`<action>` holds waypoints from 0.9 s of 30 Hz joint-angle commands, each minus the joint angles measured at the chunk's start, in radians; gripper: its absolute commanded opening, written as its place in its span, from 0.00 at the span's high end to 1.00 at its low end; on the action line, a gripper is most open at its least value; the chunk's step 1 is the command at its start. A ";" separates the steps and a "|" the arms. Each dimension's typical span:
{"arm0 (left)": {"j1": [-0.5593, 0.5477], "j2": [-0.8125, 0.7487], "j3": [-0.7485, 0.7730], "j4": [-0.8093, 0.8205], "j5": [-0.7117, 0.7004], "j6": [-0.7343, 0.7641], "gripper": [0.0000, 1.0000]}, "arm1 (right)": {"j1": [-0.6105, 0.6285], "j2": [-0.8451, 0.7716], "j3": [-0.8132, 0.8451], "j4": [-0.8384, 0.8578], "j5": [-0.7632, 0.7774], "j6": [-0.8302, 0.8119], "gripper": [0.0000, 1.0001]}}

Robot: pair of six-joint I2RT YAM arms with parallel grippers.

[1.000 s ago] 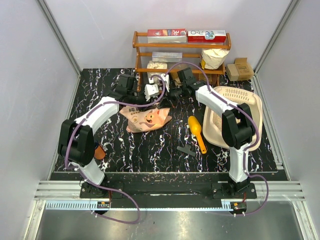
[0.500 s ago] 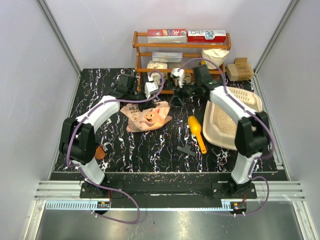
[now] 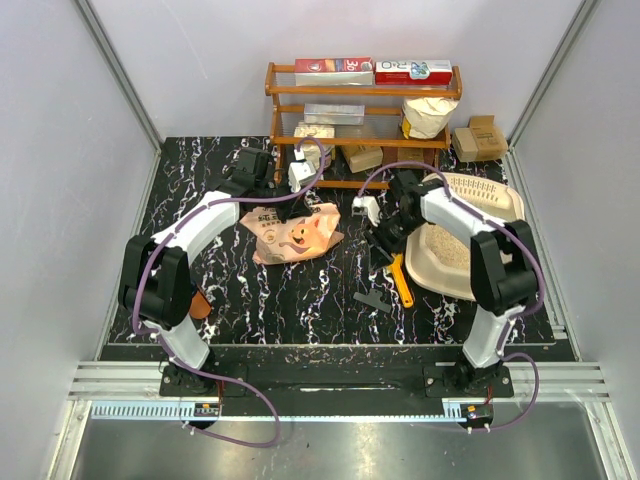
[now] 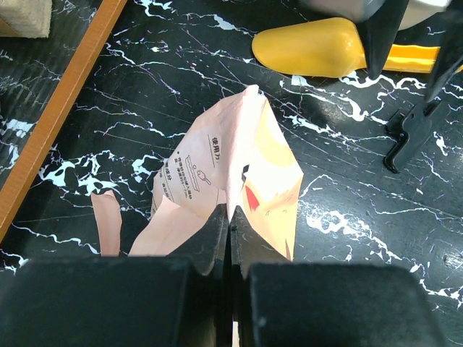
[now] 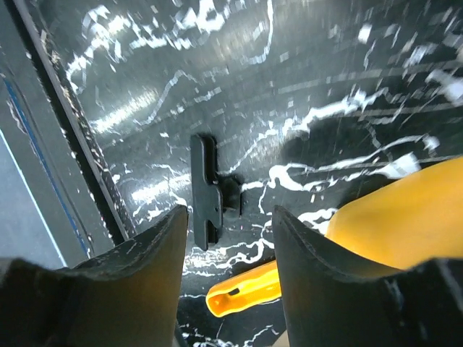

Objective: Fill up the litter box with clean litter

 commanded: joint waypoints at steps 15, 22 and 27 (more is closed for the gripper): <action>-0.004 -0.039 0.024 0.040 0.024 -0.037 1.00 | 0.030 0.203 0.084 -0.238 0.075 -0.077 0.50; -0.004 -0.034 0.033 0.035 0.015 -0.040 1.00 | 0.060 0.255 0.107 -0.278 0.081 -0.082 0.58; -0.004 -0.022 0.045 0.031 0.014 -0.039 1.00 | 0.067 0.257 0.086 -0.285 0.069 -0.092 0.62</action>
